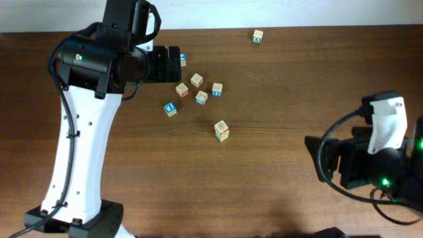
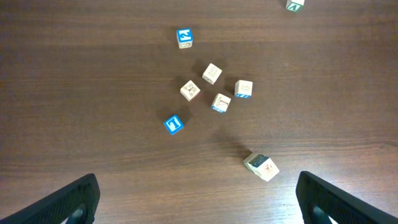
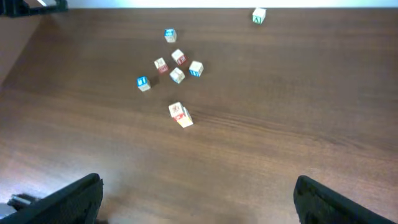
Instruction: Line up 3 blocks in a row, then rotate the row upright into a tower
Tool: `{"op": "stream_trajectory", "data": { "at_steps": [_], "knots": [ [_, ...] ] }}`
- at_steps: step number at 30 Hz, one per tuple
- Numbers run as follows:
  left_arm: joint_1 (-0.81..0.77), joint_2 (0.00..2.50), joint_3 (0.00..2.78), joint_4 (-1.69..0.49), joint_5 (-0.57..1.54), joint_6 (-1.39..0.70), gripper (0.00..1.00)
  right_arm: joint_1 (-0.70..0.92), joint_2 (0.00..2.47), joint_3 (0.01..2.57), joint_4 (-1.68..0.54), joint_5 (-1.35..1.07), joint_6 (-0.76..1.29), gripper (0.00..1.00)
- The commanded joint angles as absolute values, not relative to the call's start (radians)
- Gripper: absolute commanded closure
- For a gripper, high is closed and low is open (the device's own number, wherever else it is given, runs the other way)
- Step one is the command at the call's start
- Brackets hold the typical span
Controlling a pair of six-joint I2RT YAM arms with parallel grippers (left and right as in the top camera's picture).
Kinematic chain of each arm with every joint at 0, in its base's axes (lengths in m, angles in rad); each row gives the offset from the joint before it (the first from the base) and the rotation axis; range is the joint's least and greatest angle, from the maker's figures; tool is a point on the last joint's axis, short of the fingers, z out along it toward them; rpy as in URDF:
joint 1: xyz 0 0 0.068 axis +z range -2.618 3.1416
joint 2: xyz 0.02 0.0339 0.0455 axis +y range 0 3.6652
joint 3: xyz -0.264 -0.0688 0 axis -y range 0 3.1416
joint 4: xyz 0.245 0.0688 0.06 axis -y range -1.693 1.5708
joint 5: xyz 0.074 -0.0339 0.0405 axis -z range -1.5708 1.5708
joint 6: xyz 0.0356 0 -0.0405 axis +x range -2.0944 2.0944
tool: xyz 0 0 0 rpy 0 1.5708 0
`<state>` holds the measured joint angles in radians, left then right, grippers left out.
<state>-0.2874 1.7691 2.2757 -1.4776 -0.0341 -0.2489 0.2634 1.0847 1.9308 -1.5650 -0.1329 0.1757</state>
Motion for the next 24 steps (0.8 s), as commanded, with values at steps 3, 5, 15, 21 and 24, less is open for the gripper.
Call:
{"op": "stream_trajectory", "data": {
  "at_steps": [3, 5, 15, 21, 24],
  "knots": [
    [-0.285, 1.769, 2.280, -1.479, -0.042, -0.233, 0.01, 0.231, 1.065, 1.914, -1.558, -0.113, 0.163, 0.02],
    [-0.285, 1.769, 2.280, -1.480, -0.042, -0.233, 0.01, 0.113, 0.955, 1.731, -1.363, -0.066, 0.147, 0.02],
    [-0.285, 1.769, 2.280, -1.479, -0.042, -0.233, 0.01, 0.031, 0.031, 0.118, -0.204, -0.104, -0.011, 0.02],
    [-0.285, 1.769, 2.280, -1.479, -0.042, -0.233, 0.01, 0.032, 0.003, 0.006, -0.065, -0.086, -0.011, 0.02],
    [-0.285, 1.769, 2.280, -1.480, -0.042, -0.233, 0.01, 0.032, 0.004, 0.006, -0.070, -0.085, -0.011, 0.02]
  ]
}}
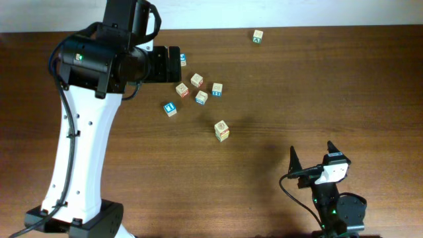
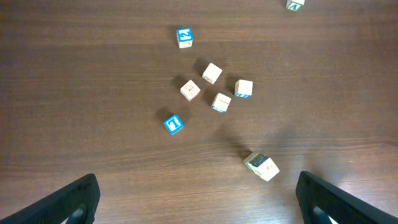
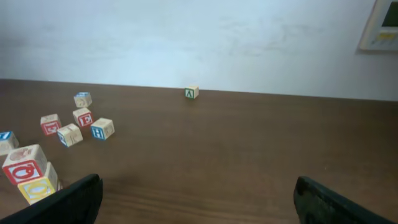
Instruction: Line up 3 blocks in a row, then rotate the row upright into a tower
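Observation:
Several small wooden letter blocks lie on the brown table. A loose cluster (image 1: 199,89) sits left of centre, with a blue-faced block (image 1: 170,108) just beside it. A two-block stack (image 1: 221,130) stands nearer the middle; in the right wrist view this stack (image 3: 28,174) shows a red letter above a yellow one. One lone block (image 1: 258,36) lies at the far edge. My left gripper (image 2: 198,202) hangs open high above the cluster, holding nothing. My right gripper (image 1: 312,157) is open and empty, low at the front right.
Another blue block (image 1: 183,59) is partly hidden under the left arm's head in the overhead view. The left arm's white column (image 1: 79,152) rises at the front left. A pale wall (image 3: 199,43) runs behind the table's far edge.
My right arm was raised at the right edge, looking down on the table. It is now low at the front right, looking level across the table. The left arm and the blocks have not moved.

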Tool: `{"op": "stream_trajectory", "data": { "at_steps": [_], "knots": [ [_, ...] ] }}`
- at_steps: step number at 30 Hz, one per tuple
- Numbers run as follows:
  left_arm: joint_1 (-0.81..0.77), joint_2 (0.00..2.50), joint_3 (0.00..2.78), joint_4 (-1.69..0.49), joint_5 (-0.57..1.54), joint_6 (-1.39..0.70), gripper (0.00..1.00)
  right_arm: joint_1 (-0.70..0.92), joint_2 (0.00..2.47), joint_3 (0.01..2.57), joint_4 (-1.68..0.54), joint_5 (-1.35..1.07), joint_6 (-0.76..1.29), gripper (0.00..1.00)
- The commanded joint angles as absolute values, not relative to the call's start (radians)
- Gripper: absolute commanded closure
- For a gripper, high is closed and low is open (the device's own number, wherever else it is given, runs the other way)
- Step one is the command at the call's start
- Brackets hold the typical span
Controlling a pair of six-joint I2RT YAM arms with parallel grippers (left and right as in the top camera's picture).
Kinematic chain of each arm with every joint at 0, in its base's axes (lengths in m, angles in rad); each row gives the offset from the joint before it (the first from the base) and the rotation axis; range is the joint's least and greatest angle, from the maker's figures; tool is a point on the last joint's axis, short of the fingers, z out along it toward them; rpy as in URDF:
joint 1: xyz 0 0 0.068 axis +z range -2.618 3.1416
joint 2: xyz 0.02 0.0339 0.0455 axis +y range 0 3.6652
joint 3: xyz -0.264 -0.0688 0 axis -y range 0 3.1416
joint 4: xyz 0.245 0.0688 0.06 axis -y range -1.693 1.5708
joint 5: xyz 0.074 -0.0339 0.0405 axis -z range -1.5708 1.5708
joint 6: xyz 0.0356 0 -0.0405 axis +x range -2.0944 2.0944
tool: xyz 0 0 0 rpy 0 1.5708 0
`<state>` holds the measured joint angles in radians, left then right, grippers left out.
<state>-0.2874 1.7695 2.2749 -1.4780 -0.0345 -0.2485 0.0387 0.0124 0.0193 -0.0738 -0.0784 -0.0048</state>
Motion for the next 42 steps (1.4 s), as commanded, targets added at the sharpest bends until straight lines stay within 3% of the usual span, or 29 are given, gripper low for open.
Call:
{"op": "stream_trajectory", "data": {
  "at_steps": [1, 8, 12, 17, 22, 27, 34, 42],
  "knots": [
    [-0.285, 1.769, 2.280, -1.480, -0.042, -0.233, 0.01, 0.032, 0.004, 0.006, -0.070, -0.085, -0.011, 0.02],
    [-0.285, 1.769, 2.280, -1.479, -0.042, -0.233, 0.01, 0.032, 0.004, 0.006, -0.070, -0.085, -0.011, 0.02],
    [-0.283, 1.758, 2.244, -1.468, -0.186, -0.213, 0.01, 0.032, 0.004, 0.006, -0.070, -0.085, -0.011, 0.02],
    [-0.267, 1.391, 1.647, -0.857, -0.144, -0.005, 0.01, 0.032, 0.004, 0.006, -0.070, -0.085, -0.011, 0.02],
    [-0.081, 0.912, 0.907, -0.406, -0.018, 0.006, 0.01, 0.032, 0.004, 0.006, -0.070, -0.085, -0.011, 0.02],
    [-0.049, 0.468, 0.511, -0.288, -0.027, 0.128, 0.01, 0.032, 0.004, 0.006, -0.070, -0.085, -0.011, 0.02],
    [-0.013, 0.103, 0.148, -0.165, -0.102, 0.157, 0.01, 0.032, 0.004, 0.006, -0.070, -0.085, -0.011, 0.02],
    [0.011, 0.005, 0.008, -0.075, -0.094, 0.200, 0.01, 0.032, 0.004, 0.006, -0.070, -0.085, -0.011, 0.02]
  ]
}}
